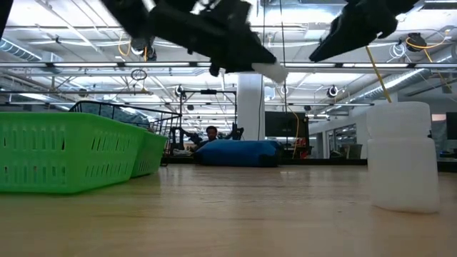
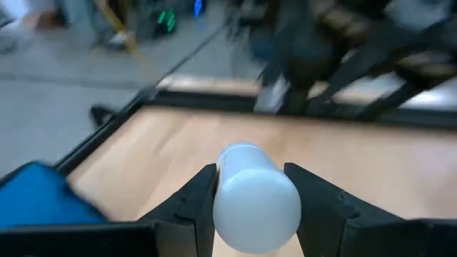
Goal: Pick & Place Medicine items
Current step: Put the right white pill bottle into the bottom green basket
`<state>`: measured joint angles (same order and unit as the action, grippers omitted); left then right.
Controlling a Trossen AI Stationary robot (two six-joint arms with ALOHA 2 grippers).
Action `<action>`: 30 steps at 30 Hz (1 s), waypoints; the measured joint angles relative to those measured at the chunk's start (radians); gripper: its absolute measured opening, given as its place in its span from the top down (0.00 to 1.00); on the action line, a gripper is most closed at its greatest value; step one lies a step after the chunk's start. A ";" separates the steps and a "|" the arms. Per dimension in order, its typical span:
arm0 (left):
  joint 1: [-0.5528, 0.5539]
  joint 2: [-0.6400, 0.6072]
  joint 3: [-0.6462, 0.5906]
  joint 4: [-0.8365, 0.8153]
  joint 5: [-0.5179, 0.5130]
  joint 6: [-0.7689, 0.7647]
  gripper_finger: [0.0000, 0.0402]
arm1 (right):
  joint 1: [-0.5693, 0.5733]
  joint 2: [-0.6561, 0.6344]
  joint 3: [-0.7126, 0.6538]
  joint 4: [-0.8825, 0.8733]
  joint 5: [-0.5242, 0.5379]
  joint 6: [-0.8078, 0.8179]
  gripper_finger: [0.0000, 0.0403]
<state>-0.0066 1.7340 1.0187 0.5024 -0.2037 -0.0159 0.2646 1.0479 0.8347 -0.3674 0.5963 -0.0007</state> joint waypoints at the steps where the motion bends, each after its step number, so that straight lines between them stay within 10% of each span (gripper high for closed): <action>1: 0.009 -0.010 -0.051 0.092 0.033 -0.011 0.64 | 0.000 -0.016 0.000 -0.028 0.001 0.039 0.58; 8: 0.054 0.008 -0.283 0.761 0.196 -0.109 0.64 | -0.010 -0.091 -0.101 0.083 0.003 0.074 0.60; 15: 0.041 0.009 -0.302 1.049 0.342 -0.188 0.64 | -0.059 -0.056 -0.312 0.731 -0.102 -0.120 0.60; 30: -0.015 0.036 -0.288 1.062 0.308 -0.127 0.64 | -0.128 0.229 -0.359 1.648 -0.496 -0.149 0.53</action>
<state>-0.0219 1.7702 0.7306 1.5648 0.1042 -0.1429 0.1368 1.2773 0.4758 1.2809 0.1007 -0.1493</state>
